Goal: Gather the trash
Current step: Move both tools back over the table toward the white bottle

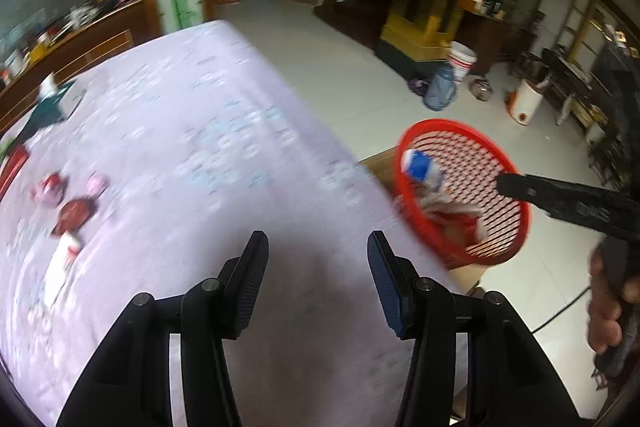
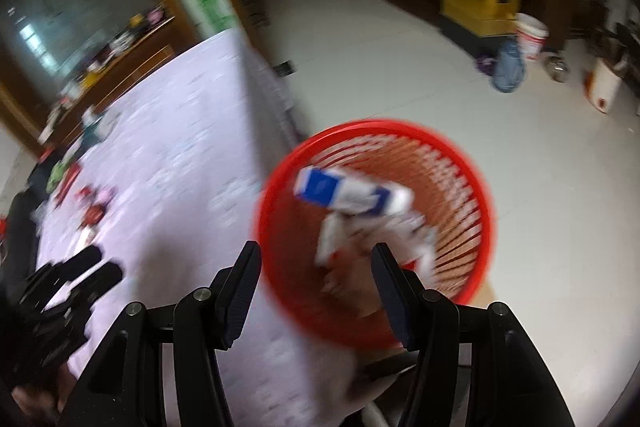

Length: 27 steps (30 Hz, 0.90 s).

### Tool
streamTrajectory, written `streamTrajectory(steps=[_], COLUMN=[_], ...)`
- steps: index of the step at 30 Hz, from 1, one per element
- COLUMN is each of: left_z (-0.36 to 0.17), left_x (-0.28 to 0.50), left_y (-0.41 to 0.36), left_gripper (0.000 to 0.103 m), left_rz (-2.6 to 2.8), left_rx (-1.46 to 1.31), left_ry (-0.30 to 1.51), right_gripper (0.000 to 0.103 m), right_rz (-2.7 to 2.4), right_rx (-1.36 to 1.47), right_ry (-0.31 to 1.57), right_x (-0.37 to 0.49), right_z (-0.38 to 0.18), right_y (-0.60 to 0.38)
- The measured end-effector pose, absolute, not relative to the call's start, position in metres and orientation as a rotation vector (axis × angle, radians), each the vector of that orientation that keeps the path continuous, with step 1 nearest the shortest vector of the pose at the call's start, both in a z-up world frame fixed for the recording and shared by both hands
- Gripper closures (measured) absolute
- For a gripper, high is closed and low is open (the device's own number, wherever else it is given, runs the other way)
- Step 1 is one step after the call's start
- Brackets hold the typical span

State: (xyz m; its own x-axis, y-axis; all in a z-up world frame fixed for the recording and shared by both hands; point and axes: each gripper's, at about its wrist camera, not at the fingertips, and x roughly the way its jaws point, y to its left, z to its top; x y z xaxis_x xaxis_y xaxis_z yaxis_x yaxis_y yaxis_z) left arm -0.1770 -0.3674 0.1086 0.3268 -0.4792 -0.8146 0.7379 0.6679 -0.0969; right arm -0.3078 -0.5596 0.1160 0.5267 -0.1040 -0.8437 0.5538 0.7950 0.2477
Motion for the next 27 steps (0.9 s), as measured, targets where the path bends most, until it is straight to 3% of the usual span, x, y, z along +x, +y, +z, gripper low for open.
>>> streamTrajectory(steps=[15,27], left_z=[0.095,0.046], left_x=[-0.058,0.011], left_y=[-0.181,-0.172], left_gripper=[0.053,0.059], left_rz=[-0.592,-0.697], left_rx=[0.238,0.275], left_ry=[0.951,1.061], right_gripper=[0.042,0.042], right_rz=[-0.288,-0.36], right_rx=[0.503,0.495], right_ry=[0.99,1.002], right_x=[-0.287,-0.273], right_z=[0.128,0.133], right_y=[-0.425,-0.382])
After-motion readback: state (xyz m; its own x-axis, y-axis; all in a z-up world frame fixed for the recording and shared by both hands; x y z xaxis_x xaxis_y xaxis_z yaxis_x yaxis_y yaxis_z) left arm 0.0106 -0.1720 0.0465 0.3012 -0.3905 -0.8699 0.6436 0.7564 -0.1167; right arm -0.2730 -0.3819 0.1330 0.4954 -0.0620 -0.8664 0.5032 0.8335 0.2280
